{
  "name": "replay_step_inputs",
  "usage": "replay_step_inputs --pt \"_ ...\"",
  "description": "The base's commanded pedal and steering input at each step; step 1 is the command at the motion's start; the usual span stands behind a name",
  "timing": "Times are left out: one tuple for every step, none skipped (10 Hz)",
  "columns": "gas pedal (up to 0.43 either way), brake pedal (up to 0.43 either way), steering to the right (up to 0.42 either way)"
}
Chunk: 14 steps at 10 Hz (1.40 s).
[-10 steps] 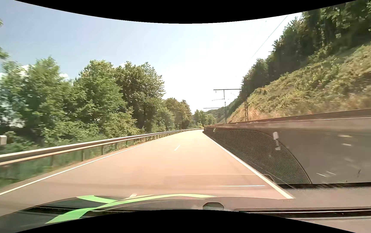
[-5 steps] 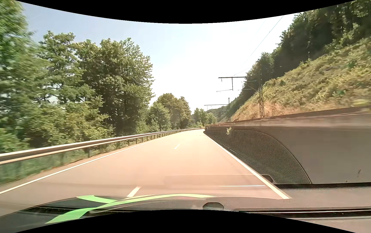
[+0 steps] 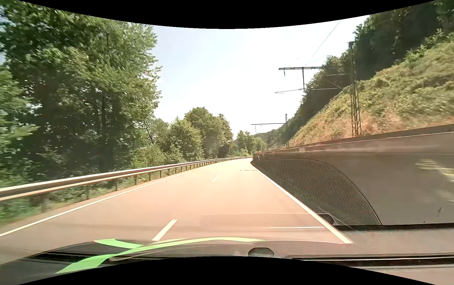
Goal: Follow the waypoints while adhering to traffic rules and regulations
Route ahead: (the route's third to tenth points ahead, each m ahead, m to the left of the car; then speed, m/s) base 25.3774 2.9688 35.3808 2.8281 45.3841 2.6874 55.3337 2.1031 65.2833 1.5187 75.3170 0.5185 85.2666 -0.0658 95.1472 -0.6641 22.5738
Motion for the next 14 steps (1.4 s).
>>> replay_step_inputs --pt "0.15 0.0 -0.003" --pt "0.138 0.0 -0.004" --pt "0.138 0.0 -0.004" --pt "0.138 0.0 -0.004" --pt "0.138 0.0 -0.003" --pt "0.138 0.0 -0.003" --pt "0.138 0.0 -0.003" --pt "0.13 0.0 -0.003" --pt "0.118 0.0 -0.003" --pt "0.118 0.0 -0.003" --pt "0.118 0.0 -0.003" --pt "0.118 0.0 -0.002" --pt "0.118 0.0 0.0" --pt "0.118 0.0 0.004"
